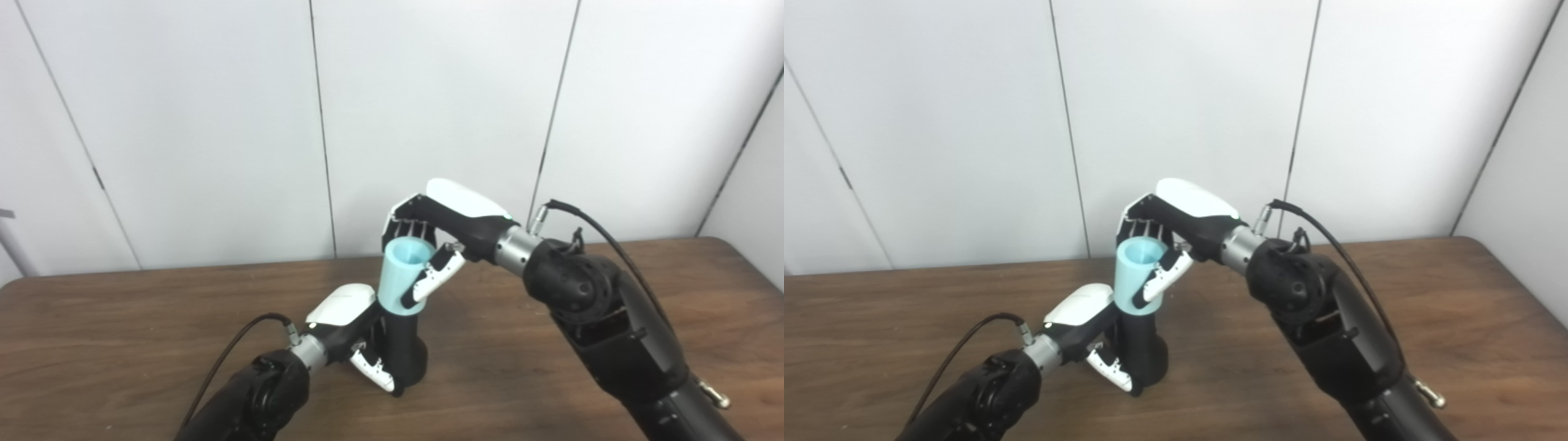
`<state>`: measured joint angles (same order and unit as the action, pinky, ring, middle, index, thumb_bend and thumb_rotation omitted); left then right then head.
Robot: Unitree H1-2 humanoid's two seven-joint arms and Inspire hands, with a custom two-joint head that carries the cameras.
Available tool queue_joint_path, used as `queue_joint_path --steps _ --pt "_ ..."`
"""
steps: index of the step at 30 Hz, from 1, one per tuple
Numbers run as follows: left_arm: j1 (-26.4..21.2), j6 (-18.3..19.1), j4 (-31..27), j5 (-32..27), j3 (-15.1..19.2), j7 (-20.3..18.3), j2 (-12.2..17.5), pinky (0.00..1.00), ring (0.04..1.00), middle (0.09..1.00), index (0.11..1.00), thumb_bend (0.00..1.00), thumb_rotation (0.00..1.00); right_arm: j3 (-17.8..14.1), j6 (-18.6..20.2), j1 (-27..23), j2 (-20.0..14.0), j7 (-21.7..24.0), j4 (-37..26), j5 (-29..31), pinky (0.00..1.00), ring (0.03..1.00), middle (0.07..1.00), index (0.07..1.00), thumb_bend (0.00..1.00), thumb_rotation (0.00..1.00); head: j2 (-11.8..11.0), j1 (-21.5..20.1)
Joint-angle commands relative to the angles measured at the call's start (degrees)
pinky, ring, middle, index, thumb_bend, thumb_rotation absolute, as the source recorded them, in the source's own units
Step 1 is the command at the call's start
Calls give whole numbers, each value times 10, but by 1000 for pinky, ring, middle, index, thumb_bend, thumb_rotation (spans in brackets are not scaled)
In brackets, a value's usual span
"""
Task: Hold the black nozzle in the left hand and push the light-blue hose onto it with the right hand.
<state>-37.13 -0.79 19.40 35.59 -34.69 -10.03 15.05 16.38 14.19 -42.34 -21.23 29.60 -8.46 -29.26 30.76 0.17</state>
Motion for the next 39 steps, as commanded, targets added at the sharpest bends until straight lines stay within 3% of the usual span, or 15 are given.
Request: queue_joint_path --steps 1,10,20,26,39 --pt "31 20 21 33 -33 -50 -5 497 466 439 492 527 0 -7 -22 -32 -8 -11 -4 2 354 432 478 493 521 0 -1 1" --pt "29 29 14 30 -29 -57 -2 501 478 449 492 527 0 6 -24 -15 -1 -8 3 -9 357 432 483 491 521 0 3 3" --pt "29 43 5 38 -30 -63 -3 472 469 448 492 527 0 21 -29 -21 -39 44 -17 14 357 425 470 501 521 0 18 8" --pt "24 46 0 39 -28 -67 -6 464 474 446 493 527 0 33 -31 -20 -42 51 -30 16 334 409 455 507 520 0 27 12" --pt "26 47 -2 36 -23 -69 -3 484 473 431 499 525 0 64 -67 -4 -47 68 -14 30 309 400 448 526 517 0 35 12"
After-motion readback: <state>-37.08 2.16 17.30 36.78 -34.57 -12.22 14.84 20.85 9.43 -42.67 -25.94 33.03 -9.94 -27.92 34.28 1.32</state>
